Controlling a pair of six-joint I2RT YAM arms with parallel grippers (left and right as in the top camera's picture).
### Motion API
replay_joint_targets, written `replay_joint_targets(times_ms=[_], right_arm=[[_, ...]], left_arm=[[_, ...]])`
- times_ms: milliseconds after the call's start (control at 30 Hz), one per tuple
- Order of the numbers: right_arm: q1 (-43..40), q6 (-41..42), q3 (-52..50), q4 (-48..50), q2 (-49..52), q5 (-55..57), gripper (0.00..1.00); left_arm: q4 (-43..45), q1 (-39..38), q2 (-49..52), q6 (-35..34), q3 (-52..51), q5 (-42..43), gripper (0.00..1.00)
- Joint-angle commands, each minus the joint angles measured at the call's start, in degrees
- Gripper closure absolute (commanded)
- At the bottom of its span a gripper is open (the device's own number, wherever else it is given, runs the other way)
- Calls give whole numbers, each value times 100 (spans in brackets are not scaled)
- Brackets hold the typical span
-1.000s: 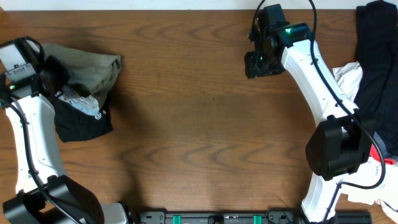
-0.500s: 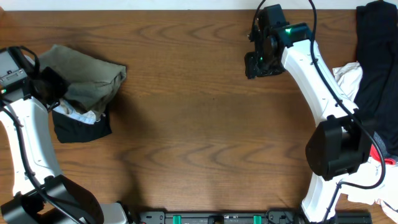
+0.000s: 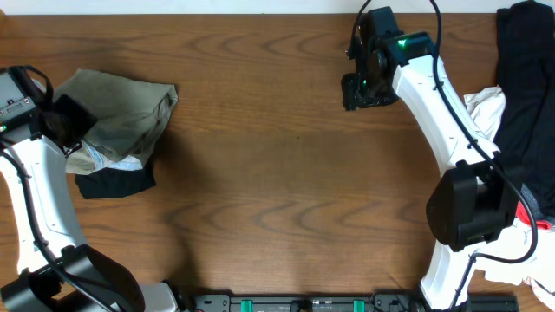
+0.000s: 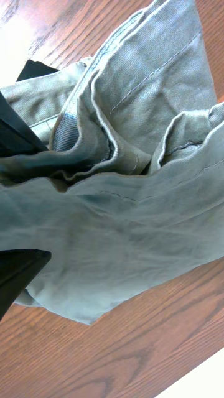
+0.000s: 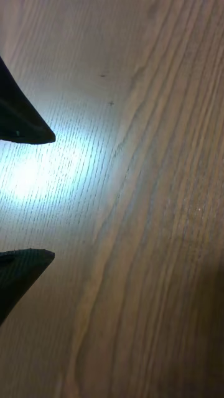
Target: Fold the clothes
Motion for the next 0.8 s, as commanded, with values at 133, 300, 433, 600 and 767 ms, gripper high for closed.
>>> replay_joint_targets(times_ms=[133,300,433,600,767], right_arm=[[-74,-57,68,55,-219,-4,47],[-76,-57,68,129,-219,-4,47],[-92,-57,68,157,-219,-7,47],[-96,-57,68,166,-219,-7,47],[-96,-57,68,144,-219,-7,47]], left_arm=[[26,76,-356,-9,39,-31,53],[33,212,-704,-9,39,-31,48],[57,289,-883,-61,39,-26,46],[321,271,-828,-116,37,-2,45],[1121,278,-490,-20,37,931,56]])
